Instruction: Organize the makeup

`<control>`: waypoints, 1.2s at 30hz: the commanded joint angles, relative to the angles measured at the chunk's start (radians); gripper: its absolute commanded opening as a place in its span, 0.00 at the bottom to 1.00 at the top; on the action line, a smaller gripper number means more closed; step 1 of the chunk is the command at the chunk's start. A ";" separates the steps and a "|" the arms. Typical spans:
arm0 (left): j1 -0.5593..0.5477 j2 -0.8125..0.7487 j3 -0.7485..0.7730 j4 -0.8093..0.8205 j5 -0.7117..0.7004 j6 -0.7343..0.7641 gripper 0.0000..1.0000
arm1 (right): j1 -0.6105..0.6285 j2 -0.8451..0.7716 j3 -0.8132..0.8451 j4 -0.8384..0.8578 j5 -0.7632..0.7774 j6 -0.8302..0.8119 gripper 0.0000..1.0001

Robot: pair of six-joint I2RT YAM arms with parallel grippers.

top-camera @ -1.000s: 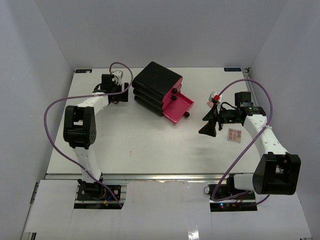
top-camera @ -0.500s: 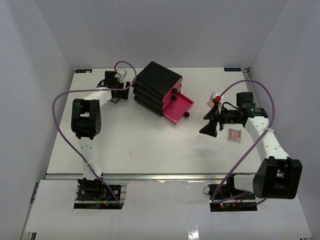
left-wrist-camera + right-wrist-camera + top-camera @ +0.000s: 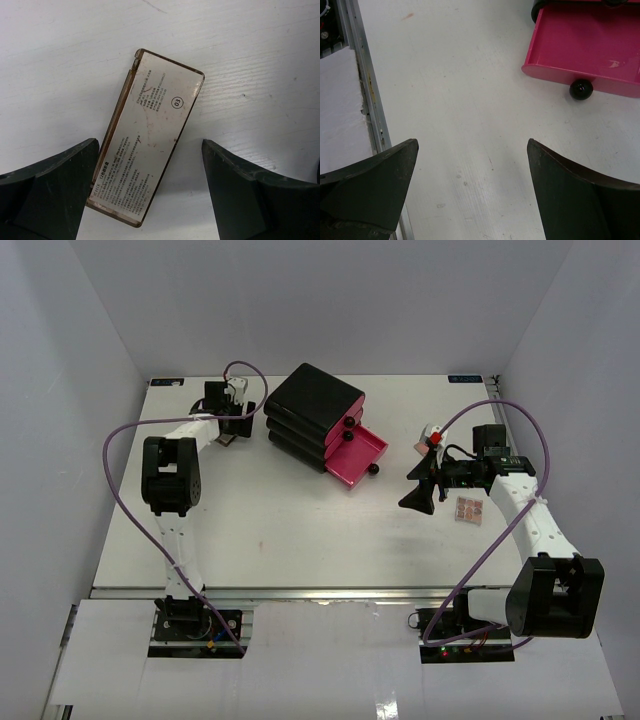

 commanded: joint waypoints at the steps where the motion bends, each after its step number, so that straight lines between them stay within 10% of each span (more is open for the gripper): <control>1: 0.006 -0.046 0.000 0.053 0.012 0.017 0.94 | -0.003 0.006 -0.002 0.025 -0.023 -0.019 0.96; 21: 0.025 0.028 0.002 0.086 -0.021 0.029 0.95 | -0.035 0.003 -0.001 0.023 -0.029 -0.017 0.96; 36: 0.063 0.043 -0.040 0.033 0.034 -0.063 0.70 | -0.047 -0.003 0.000 0.022 -0.037 -0.016 0.96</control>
